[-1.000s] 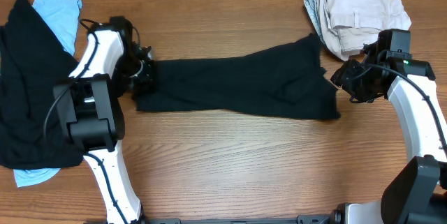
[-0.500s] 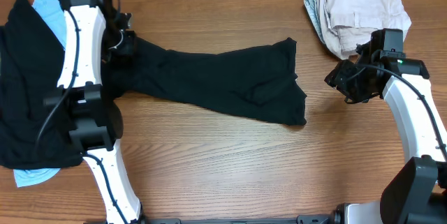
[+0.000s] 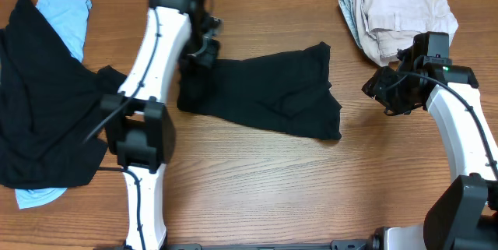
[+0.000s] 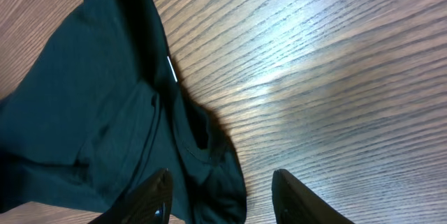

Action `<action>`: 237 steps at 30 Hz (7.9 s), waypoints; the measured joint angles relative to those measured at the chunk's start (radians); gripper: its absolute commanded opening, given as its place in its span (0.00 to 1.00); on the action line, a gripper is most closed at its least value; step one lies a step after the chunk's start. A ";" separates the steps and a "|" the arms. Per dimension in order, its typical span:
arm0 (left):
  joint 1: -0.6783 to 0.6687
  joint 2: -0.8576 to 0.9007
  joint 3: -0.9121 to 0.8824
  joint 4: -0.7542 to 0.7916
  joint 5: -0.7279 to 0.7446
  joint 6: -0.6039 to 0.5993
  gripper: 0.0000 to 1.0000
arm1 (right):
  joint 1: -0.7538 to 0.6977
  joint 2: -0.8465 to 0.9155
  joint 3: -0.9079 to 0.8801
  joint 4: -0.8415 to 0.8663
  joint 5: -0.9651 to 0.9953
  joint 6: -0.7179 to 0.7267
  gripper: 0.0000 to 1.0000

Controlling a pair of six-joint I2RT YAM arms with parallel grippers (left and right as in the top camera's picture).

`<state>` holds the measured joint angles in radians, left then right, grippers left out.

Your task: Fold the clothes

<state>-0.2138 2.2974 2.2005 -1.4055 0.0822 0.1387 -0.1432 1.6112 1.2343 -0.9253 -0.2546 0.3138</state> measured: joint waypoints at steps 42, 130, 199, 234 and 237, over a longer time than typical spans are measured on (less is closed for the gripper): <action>-0.103 0.000 -0.082 0.096 0.005 -0.085 0.72 | 0.003 0.101 -0.032 0.132 -0.040 -0.075 0.65; 0.260 0.000 -0.082 0.209 -0.052 -0.085 0.89 | 0.755 0.458 0.593 0.167 -0.085 -0.022 0.85; 0.260 0.000 -0.082 0.234 -0.048 -0.085 0.93 | 0.451 0.353 0.495 -0.093 -0.008 0.154 0.05; 0.260 0.000 -0.082 0.251 -0.048 -0.085 0.97 | 0.566 0.497 0.492 0.161 -0.020 0.137 0.43; 0.260 0.000 -0.082 0.253 -0.047 -0.085 0.97 | 0.524 0.497 0.495 0.038 -0.060 0.137 0.45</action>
<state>0.0460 2.2974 2.1189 -1.1530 0.0353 0.0536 0.3805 2.1082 1.7294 -0.8871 -0.3145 0.4507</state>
